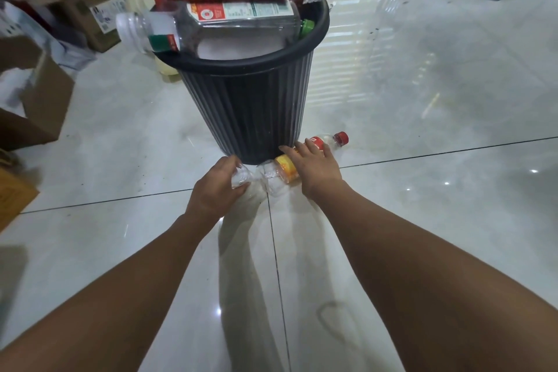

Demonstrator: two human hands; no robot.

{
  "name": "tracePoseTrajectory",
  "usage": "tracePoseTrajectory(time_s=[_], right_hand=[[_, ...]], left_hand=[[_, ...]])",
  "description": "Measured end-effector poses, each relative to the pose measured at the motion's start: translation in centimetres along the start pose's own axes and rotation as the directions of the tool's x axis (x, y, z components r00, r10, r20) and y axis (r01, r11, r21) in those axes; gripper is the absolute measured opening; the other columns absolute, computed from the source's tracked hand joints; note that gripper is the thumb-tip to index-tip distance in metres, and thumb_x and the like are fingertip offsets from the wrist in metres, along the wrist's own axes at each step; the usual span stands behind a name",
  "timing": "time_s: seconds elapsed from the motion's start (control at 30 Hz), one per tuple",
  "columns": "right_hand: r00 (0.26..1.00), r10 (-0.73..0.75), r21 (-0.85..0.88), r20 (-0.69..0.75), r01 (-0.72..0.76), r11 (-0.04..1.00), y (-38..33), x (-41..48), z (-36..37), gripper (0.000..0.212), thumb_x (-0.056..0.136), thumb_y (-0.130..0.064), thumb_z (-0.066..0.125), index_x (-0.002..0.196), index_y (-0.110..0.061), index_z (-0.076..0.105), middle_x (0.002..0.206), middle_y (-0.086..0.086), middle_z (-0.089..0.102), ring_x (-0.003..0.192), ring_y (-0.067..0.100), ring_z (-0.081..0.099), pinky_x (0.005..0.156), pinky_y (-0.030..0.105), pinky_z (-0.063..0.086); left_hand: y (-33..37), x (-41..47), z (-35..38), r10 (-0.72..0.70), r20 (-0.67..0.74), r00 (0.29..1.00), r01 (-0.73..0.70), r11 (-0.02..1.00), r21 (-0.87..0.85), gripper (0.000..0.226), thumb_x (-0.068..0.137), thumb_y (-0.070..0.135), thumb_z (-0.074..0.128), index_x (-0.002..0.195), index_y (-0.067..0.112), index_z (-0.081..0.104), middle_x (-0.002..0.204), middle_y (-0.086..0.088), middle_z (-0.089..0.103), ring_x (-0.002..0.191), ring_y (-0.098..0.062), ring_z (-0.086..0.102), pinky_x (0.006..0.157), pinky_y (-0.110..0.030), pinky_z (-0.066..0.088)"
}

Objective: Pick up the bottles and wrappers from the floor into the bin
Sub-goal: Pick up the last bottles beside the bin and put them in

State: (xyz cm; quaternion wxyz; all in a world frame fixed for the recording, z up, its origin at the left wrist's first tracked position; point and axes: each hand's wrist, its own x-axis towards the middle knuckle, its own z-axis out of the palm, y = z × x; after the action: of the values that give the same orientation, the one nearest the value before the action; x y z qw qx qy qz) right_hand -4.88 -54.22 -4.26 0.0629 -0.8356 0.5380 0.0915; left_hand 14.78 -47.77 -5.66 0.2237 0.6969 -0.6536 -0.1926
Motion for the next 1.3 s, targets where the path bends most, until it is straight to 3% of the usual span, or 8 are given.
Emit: tracePoseTrajectory(time_s=[0.1,0.27,0.33,0.47,0.7,1.07,1.3], right_hand=[[1.0,-0.009,-0.028,-0.015,0.008,1.0,-0.3,-0.1,0.1,0.085,0.085,-0.022,0.068,0.15,-0.028,0.014,0.154,0.009,0.023,0.144,0.032,0.014,0.117,0.047,0.01],[0.997,-0.041,-0.236,0.061,0.054,0.97,-0.8,-0.5,0.8,0.075,0.082,-0.032,0.069,0.145,-0.017,0.031,0.149,0.012,0.025,0.139,0.031,0.021,0.117,0.045,0.013],[0.994,-0.064,-0.199,0.085,0.08,0.977,-0.6,-0.7,1.3,0.075,0.082,-0.032,0.068,0.144,-0.015,0.03,0.147,0.011,0.03,0.138,0.03,0.026,0.117,0.045,0.013],[0.99,-0.084,-0.105,0.109,0.096,0.99,-0.8,-1.3,1.4,0.068,0.079,-0.03,0.068,0.137,-0.017,0.035,0.132,0.009,0.05,0.125,0.029,0.044,0.108,0.042,0.028],[0.981,-0.022,-0.08,0.195,0.039,0.996,-1.8,-1.7,0.5,0.07,0.073,-0.029,0.072,0.133,-0.019,0.037,0.126,0.008,0.052,0.121,0.029,0.044,0.101,0.039,0.033],[0.997,0.067,0.006,-0.028,-0.067,0.998,-1.1,-3.7,-5.5,0.071,0.075,-0.034,0.072,0.133,-0.018,0.036,0.124,0.01,0.053,0.117,0.03,0.045,0.094,0.038,0.036],[0.985,0.11,0.015,-0.132,-0.109,0.994,0.1,-6.2,-9.8,0.065,0.072,-0.032,0.072,0.126,-0.019,0.038,0.121,0.01,0.053,0.113,0.03,0.046,0.092,0.039,0.036]], left_hand=[[-0.3,-0.5,-0.2,0.003,0.014,1.0,-0.003,0.999,0.035,0.026,0.083,0.031,0.066,0.095,0.027,0.044,0.098,0.01,0.053,0.084,-0.018,0.052,0.072,-0.031,0.043],[-1.0,-0.7,-0.4,-0.011,0.01,1.0,0.01,1.0,0.028,0.025,0.084,0.031,0.065,0.093,0.03,0.043,0.097,0.012,0.052,0.084,-0.017,0.051,0.069,-0.029,0.038],[-1.1,-0.7,-0.4,-0.012,0.012,1.0,0.012,1.0,0.022,0.026,0.083,0.03,0.066,0.092,0.032,0.041,0.096,0.013,0.051,0.084,-0.016,0.051,0.069,-0.028,0.037],[-1.3,-0.8,-0.6,-0.018,0.016,1.0,0.018,1.0,0.019,0.026,0.083,0.03,0.066,0.094,0.031,0.042,0.096,0.013,0.051,0.083,-0.016,0.052,0.069,-0.028,0.038],[-1.0,-1.2,-1.8,0.023,0.027,0.999,-0.025,0.996,0.082,0.024,0.084,0.029,0.065,0.099,0.025,0.046,0.1,0.009,0.053,0.085,-0.018,0.053,0.07,-0.03,0.043],[2.8,-1.0,-5.4,0.128,-0.014,0.992,-0.122,0.971,0.207,0.025,0.086,0.031,0.06,0.102,0.023,0.044,0.102,0.009,0.05,0.087,-0.015,0.049,0.066,-0.028,0.036],[6.6,-2.0,-8.5,0.144,-0.003,0.99,-0.138,0.954,0.265,0.026,0.086,0.034,0.06,0.103,0.023,0.044,0.107,0.006,0.053,0.092,-0.017,0.053,0.072,-0.033,0.046]])
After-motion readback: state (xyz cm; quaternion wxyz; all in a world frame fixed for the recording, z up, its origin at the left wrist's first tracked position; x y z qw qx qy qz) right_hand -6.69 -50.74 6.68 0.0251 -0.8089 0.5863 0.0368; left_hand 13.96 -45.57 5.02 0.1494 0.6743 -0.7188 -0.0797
